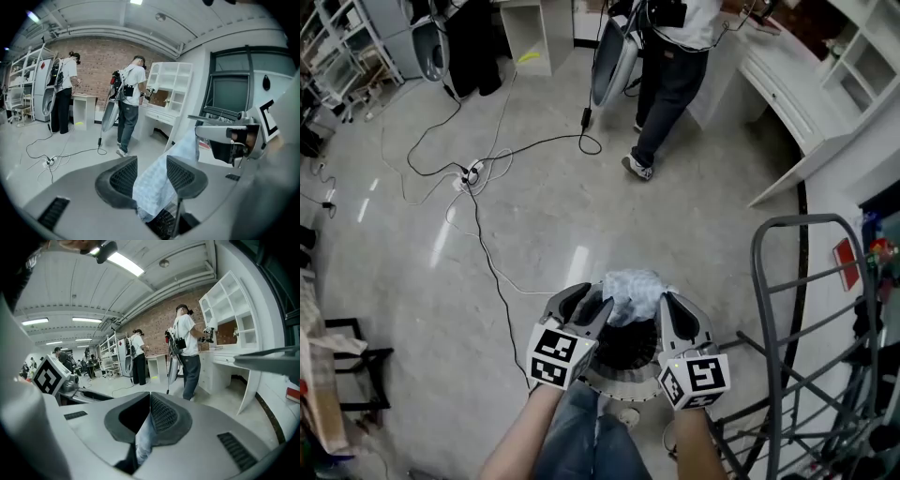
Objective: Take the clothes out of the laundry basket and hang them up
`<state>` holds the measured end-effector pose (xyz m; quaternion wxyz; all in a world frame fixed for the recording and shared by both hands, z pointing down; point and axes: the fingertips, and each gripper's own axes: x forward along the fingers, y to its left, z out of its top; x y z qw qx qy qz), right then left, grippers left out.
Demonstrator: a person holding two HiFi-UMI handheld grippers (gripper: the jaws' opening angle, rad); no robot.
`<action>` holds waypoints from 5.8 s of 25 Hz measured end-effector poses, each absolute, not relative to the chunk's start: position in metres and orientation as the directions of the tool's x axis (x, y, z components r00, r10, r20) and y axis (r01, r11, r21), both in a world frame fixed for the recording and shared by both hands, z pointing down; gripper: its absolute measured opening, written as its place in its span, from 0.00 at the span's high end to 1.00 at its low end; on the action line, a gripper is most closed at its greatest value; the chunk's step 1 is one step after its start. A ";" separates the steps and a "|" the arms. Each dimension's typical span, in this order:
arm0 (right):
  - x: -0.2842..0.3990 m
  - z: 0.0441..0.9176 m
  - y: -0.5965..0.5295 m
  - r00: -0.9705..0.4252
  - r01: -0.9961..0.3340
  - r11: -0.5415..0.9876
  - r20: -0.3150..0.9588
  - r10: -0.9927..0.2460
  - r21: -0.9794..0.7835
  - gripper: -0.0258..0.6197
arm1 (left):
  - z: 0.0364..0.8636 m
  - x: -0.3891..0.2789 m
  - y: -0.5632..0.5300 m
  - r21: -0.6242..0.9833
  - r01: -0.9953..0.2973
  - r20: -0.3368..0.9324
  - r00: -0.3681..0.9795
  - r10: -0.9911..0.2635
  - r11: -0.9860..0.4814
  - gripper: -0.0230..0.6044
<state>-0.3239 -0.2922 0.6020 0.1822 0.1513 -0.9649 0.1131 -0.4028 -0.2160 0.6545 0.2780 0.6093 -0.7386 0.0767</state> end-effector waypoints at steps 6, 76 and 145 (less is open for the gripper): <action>-0.295 0.516 -0.301 -0.903 -0.359 0.922 0.305 -0.303 -0.145 0.95 | 0.579 -0.375 -0.233 0.217 -0.961 0.439 -0.063 -0.896 0.174 0.63; 0.353 0.332 -0.291 -0.216 -0.976 0.219 0.096 -0.972 0.020 0.94 | 0.355 0.211 -0.353 0.048 -0.702 0.208 0.703 -0.680 -0.711 0.92; 0.387 0.317 -0.279 -0.024 -1.000 0.024 0.023 -0.999 -0.001 0.96 | 0.330 0.245 -0.360 0.031 -0.618 0.028 0.786 -0.618 -0.785 0.92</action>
